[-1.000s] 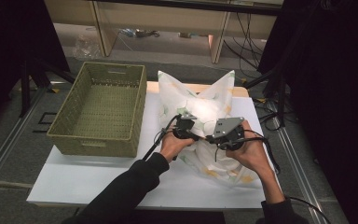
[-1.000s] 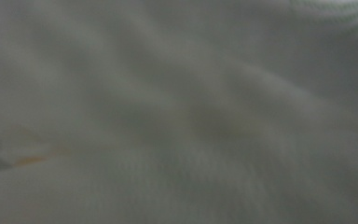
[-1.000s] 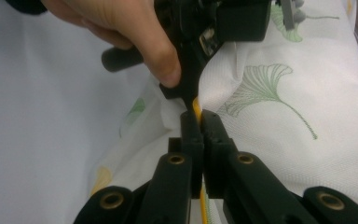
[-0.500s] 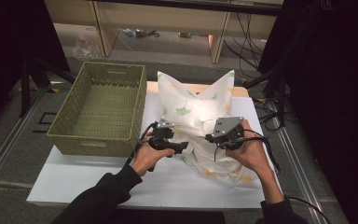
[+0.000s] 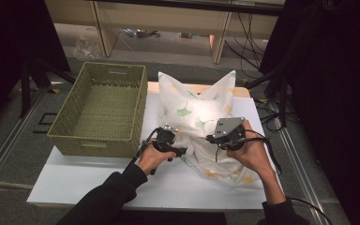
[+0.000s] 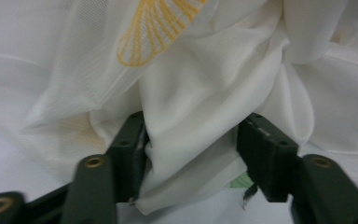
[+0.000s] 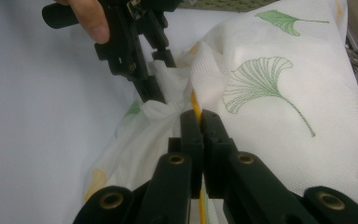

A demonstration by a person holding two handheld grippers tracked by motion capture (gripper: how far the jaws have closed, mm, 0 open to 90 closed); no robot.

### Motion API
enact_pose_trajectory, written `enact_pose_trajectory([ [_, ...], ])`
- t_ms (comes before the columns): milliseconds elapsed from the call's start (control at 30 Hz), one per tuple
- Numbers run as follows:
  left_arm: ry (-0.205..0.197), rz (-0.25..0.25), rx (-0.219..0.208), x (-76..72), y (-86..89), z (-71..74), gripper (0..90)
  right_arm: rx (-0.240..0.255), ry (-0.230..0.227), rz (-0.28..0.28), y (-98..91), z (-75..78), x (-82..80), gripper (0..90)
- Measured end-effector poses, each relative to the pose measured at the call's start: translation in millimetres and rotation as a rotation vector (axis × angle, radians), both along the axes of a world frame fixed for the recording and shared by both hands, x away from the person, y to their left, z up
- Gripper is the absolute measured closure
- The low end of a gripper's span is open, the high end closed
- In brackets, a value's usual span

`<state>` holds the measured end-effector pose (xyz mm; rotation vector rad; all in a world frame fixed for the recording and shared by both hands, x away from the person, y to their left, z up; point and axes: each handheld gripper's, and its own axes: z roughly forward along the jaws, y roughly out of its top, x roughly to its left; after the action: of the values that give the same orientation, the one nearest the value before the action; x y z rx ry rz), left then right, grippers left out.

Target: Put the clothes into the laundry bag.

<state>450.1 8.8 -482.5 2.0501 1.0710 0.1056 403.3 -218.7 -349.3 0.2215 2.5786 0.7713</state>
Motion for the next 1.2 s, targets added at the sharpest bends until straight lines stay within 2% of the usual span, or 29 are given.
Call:
enact_pose_trajectory([
  [33,-0.012,-0.003,-0.011,0.3,-1.3,-0.7,52.0,-0.001,0.001,-0.001,0.2,0.1,-0.1,89.9],
  [100,-0.027,-0.021,-0.032,-1.7,-3.3,2.1,68.5,0.000,0.002,-0.003,0.4,0.0,-0.2,89.9],
  [133,-0.035,-0.038,-0.037,-3.7,-4.5,4.7,72.1,-0.001,0.001,-0.002,0.2,0.2,0.0,89.9],
  [200,-0.062,-0.061,-0.051,-8.1,-7.0,10.8,76.8,-0.001,-0.001,-0.001,-0.3,0.4,-0.3,89.9],
  [233,-0.073,-0.074,-0.083,-10.5,-9.2,14.5,80.3,0.001,-0.001,-0.003,-0.3,0.5,-0.4,89.9],
  [300,-0.080,-0.111,-0.144,-12.0,-13.1,20.4,84.1,0.002,0.000,-0.004,-0.5,0.6,-0.4,89.9],
  [367,-0.075,-0.135,-0.181,-11.2,-19.2,21.4,85.6,0.000,0.000,-0.005,-0.7,0.8,-0.6,89.9],
  [400,-0.078,-0.140,-0.181,-11.1,-23.1,21.0,85.4,0.001,-0.001,-0.006,-1.0,1.0,-0.6,89.9],
  [500,-0.066,-0.161,-0.198,-11.6,-35.0,21.5,81.7,0.018,0.008,-0.017,-1.5,1.5,-1.1,89.9],
  [567,-0.094,-0.172,-0.182,-13.2,-44.1,24.2,77.4,0.011,0.004,-0.017,-2.7,1.9,-0.8,89.9],
  [633,-0.093,-0.200,-0.175,-12.5,-50.3,25.5,67.1,0.010,0.001,-0.017,-3.6,1.9,-0.4,89.9],
  [667,-0.091,-0.197,-0.186,-12.0,-53.2,25.2,62.0,0.009,-0.002,-0.013,-4.1,2.0,0.2,89.9],
  [733,-0.082,-0.199,-0.205,-11.6,-55.3,24.5,53.5,0.015,0.005,-0.039,-5.6,2.1,-1.0,89.9],
  [800,-0.074,-0.191,-0.214,-12.0,-56.2,24.4,45.4,0.015,-0.004,-0.017,-6.1,2.4,0.6,89.9],
  [867,-0.078,-0.193,-0.203,-12.0,-58.7,23.6,37.6,0.014,-0.008,-0.012,-5.7,2.2,1.1,89.9],
  [900,-0.090,-0.180,-0.193,-12.1,-60.4,23.1,37.2,0.010,-0.003,-0.017,-5.2,1.8,0.5,89.9],
  [933,-0.108,-0.176,-0.171,-11.6,-61.6,22.7,40.9,0.007,0.009,-0.037,-5.2,1.6,-0.8,89.9],
  [967,-0.142,-0.166,-0.120,-10.1,-62.3,22.1,50.5,0.007,0.007,-0.041,-4.7,1.0,-1.1,89.9],
  [1000,-0.149,-0.161,-0.104,-8.3,-61.7,21.8,63.1,0.005,0.005,-0.041,-4.6,0.7,-1.1,89.9],
  [1033,-0.146,-0.177,-0.094,-2.7,-58.5,21.5,69.0,0.007,0.011,-0.038,-4.7,0.6,-1.3,89.9],
  [1067,-0.150,-0.175,-0.086,0.6,-56.9,21.2,76.4,0.011,0.018,-0.038,-5.0,0.4,-1.8,89.9],
  [1100,-0.132,-0.144,-0.118,5.1,-56.7,19.9,81.0,0.015,0.024,-0.045,-5.0,0.2,-2.4,90.0],
  [1133,-0.122,-0.117,-0.150,7.0,-58.3,19.2,84.9,0.012,0.020,-0.023,-5.4,0.0,-0.9,90.0],
  [1167,-0.135,-0.094,-0.160,8.8,-60.5,18.8,86.6,0.013,0.024,-0.022,-5.5,-0.2,-1.1,90.0],
  [1200,-0.167,-0.115,-0.116,12.0,-60.4,20.7,87.1,0.004,0.030,-0.034,-5.7,0.0,-2.1,90.0],
])
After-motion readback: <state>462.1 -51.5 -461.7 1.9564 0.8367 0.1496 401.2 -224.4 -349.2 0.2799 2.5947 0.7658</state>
